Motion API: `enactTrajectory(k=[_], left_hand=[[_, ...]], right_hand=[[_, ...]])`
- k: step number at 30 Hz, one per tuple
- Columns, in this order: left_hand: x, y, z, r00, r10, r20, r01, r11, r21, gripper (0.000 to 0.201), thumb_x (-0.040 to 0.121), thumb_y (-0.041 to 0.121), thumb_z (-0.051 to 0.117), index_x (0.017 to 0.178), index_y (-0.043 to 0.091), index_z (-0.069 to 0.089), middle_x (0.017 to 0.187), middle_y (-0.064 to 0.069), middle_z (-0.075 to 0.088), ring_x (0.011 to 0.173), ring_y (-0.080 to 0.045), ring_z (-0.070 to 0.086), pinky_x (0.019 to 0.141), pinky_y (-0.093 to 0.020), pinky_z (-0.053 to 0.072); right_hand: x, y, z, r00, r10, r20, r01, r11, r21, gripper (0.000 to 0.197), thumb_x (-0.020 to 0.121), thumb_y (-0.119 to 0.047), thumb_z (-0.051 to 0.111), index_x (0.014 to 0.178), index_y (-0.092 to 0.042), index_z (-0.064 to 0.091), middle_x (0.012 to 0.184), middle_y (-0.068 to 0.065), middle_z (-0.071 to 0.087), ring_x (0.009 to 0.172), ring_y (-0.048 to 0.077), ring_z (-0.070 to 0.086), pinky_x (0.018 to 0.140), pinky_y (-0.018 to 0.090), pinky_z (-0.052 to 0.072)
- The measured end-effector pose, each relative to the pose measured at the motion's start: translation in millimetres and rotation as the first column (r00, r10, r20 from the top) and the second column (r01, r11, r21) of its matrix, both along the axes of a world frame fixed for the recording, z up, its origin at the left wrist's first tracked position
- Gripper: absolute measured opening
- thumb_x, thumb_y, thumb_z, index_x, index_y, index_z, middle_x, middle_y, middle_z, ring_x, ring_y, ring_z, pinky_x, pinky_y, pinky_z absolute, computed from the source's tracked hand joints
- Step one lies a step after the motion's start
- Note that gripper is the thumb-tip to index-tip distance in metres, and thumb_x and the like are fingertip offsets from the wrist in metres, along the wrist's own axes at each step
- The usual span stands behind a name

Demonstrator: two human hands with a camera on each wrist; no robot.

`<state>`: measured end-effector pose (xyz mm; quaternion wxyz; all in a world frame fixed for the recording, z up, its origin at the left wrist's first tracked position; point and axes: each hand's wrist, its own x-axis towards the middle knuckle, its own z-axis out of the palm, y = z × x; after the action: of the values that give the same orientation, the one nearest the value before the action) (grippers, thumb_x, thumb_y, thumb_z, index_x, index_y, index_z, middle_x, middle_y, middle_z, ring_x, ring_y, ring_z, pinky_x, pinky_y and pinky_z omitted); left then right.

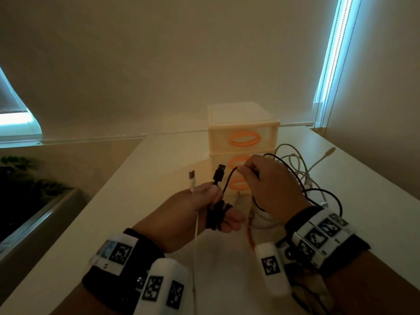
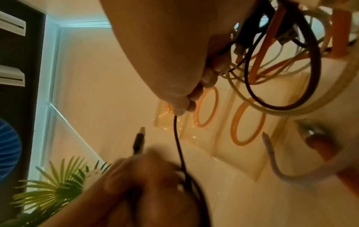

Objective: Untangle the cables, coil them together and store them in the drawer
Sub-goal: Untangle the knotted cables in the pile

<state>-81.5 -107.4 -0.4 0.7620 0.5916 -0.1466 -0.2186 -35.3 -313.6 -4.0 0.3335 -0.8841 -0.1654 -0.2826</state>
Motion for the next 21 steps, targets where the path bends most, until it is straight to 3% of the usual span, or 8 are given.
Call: enactTrajectory(k=[2,5,8,10,12,14,18,21], left_hand=[[6,-3,-5,0.996,0.077,-0.035,-0.081,0.99,-0.114,0.026,0.106,0.024,0.043,0.086,0.007,0.047,0.113,-0.038,0.06,0.116,-0.053,0.059,0.102,-0.053,0.051],[17,1,-9,0.979,0.198,-0.058,-0.206,0.919,-0.335,0.029,0.107,0.029,0.039,0.087,0.01,0.047,0.116,-0.032,0.057,0.115,-0.043,0.056,0.111,-0.052,0.041],[20,4,-6,0.968,0.214,-0.131,-0.25,0.86,-0.445,0.033,0.109,0.034,0.034,0.085,0.016,0.048,0.123,-0.031,0.058,0.112,-0.037,0.056,0.098,-0.047,0.046],[20,4,-4,0.948,0.236,-0.213,-0.314,0.798,-0.515,0.035,0.109,0.034,0.033,0.083,0.016,0.049,0.121,-0.03,0.064,0.112,-0.04,0.062,0.096,-0.045,0.048],[20,4,-2,0.92,0.267,-0.288,-0.388,0.723,-0.572,0.034,0.108,0.031,0.036,0.081,0.015,0.049,0.109,-0.025,0.069,0.104,-0.039,0.067,0.099,-0.046,0.047],[21,4,-1,0.899,0.285,-0.333,-0.435,0.671,-0.6,0.032,0.107,0.028,0.039,0.08,0.014,0.049,0.091,-0.017,0.068,0.09,-0.035,0.069,0.094,-0.042,0.049],[22,7,2,0.891,0.277,-0.36,-0.452,0.629,-0.633,0.029,0.104,0.023,0.041,0.078,0.014,0.048,0.07,-0.003,0.049,0.066,-0.023,0.056,0.07,-0.031,0.046],[23,10,6,0.883,0.313,-0.35,-0.469,0.621,-0.628,0.03,0.105,0.022,0.037,0.077,0.016,0.046,0.065,0.002,0.042,0.057,-0.018,0.049,0.058,-0.026,0.04]], right_hand=[[-9,7,1,0.997,0.077,0.016,-0.078,0.992,0.102,0.023,0.099,-0.029,0.061,0.081,-0.014,0.062,0.069,-0.009,0.057,0.068,0.002,0.057,0.056,0.015,0.039],[-22,23,0,0.968,0.248,-0.022,-0.246,0.965,0.09,0.014,0.098,-0.022,0.063,0.086,-0.017,0.068,0.071,-0.014,0.058,0.071,0.0,0.057,0.062,0.012,0.041],[-24,34,-5,0.922,0.367,-0.124,-0.369,0.929,0.009,0.009,0.097,-0.019,0.064,0.096,-0.021,0.073,0.075,-0.022,0.058,0.076,-0.009,0.058,0.069,0.007,0.042],[-21,34,-7,0.913,0.382,-0.145,-0.385,0.923,0.01,0.013,0.096,-0.02,0.065,0.106,-0.021,0.074,0.082,-0.022,0.063,0.081,-0.009,0.061,0.072,0.006,0.043],[-19,32,-6,0.906,0.39,-0.165,-0.39,0.92,0.03,0.022,0.096,-0.022,0.065,0.117,-0.023,0.073,0.095,-0.018,0.069,0.09,-0.006,0.063,0.078,0.008,0.046],[-18,31,-4,0.912,0.376,-0.162,-0.385,0.923,-0.024,0.024,0.096,-0.024,0.066,0.12,-0.024,0.072,0.105,-0.014,0.071,0.098,-0.002,0.061,0.083,0.009,0.046],[-14,20,4,0.941,0.317,-0.121,-0.328,0.94,-0.092,0.01,0.097,-0.026,0.064,0.096,-0.021,0.073,0.08,-0.009,0.065,0.075,0.007,0.058,0.067,0.024,0.048],[-13,7,8,0.944,0.29,-0.155,-0.312,0.939,-0.145,0.014,0.097,-0.028,0.064,0.091,-0.018,0.072,0.072,-0.01,0.062,0.072,0.005,0.058,0.063,0.018,0.046]])
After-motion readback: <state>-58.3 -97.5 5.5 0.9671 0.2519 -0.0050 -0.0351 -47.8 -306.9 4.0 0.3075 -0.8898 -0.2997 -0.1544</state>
